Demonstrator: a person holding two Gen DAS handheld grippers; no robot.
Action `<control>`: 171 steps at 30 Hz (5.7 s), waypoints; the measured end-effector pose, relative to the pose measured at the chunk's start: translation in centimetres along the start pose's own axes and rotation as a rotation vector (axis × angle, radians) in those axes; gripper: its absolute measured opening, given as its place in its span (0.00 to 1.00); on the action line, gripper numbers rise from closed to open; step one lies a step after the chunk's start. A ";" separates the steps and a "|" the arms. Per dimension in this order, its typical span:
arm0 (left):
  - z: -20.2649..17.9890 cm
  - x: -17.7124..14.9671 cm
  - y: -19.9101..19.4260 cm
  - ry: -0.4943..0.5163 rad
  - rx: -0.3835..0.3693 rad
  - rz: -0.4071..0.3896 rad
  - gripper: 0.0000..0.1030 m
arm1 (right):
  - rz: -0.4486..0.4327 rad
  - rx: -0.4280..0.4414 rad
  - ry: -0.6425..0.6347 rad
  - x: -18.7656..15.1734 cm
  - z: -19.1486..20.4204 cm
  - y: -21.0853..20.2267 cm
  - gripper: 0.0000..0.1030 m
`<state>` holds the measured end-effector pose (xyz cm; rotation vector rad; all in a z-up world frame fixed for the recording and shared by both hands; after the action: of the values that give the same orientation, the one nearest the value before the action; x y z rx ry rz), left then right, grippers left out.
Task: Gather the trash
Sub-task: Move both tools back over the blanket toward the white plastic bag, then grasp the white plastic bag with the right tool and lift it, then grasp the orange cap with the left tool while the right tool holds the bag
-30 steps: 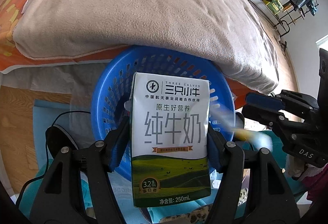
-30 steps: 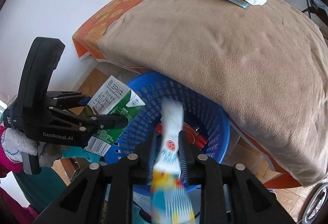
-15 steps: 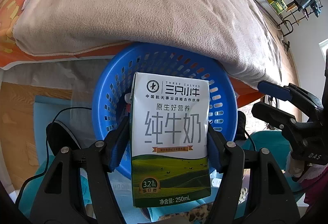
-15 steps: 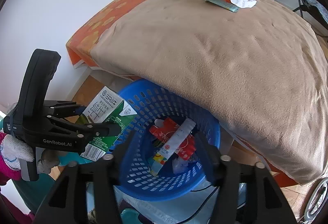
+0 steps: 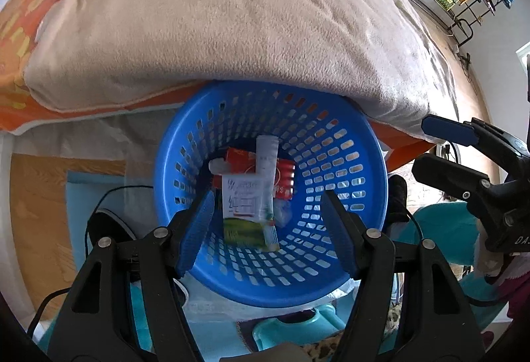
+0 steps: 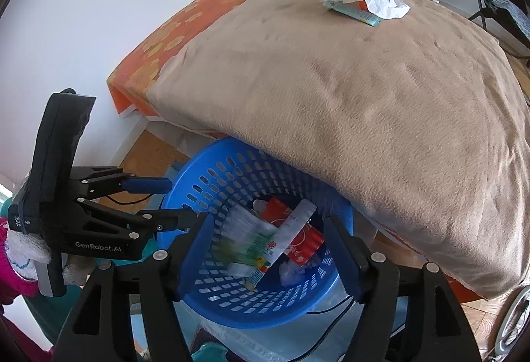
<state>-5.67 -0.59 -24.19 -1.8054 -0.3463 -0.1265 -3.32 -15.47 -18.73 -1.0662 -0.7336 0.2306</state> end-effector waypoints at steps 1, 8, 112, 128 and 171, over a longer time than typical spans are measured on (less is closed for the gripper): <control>0.0 0.0 -0.1 0.001 -0.002 -0.003 0.66 | -0.002 0.002 0.002 0.0 0.0 -0.1 0.69; -0.5 0.3 -0.6 0.017 -0.017 -0.017 0.66 | -0.020 0.002 0.020 0.5 -0.4 -0.6 0.70; 2.7 24.9 -3.6 -0.121 -0.015 -0.247 0.66 | -0.215 -0.120 0.272 30.7 -19.2 5.1 0.00; 2.0 28.7 -0.5 -0.161 -0.039 -0.261 0.66 | -0.359 -0.186 0.229 28.2 -21.2 -5.0 0.00; -6.7 38.6 9.6 0.162 0.071 -0.113 0.50 | -0.222 -0.246 0.189 18.7 -25.3 -5.9 0.00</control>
<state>34.51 -2.67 -21.09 -1.6927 -0.3333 -0.3336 25.94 -26.80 -12.53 -1.2093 -0.7143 -0.1532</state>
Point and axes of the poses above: each gripper's, at about its wrist camera, not at the fingertips, and y roughly the way its jaws point, z to its left, x to its top, the point moved 6 cm from there along y, roughly the way its jaws point, and after that the axes turned 1 degree about y, right-handed, at the moved point
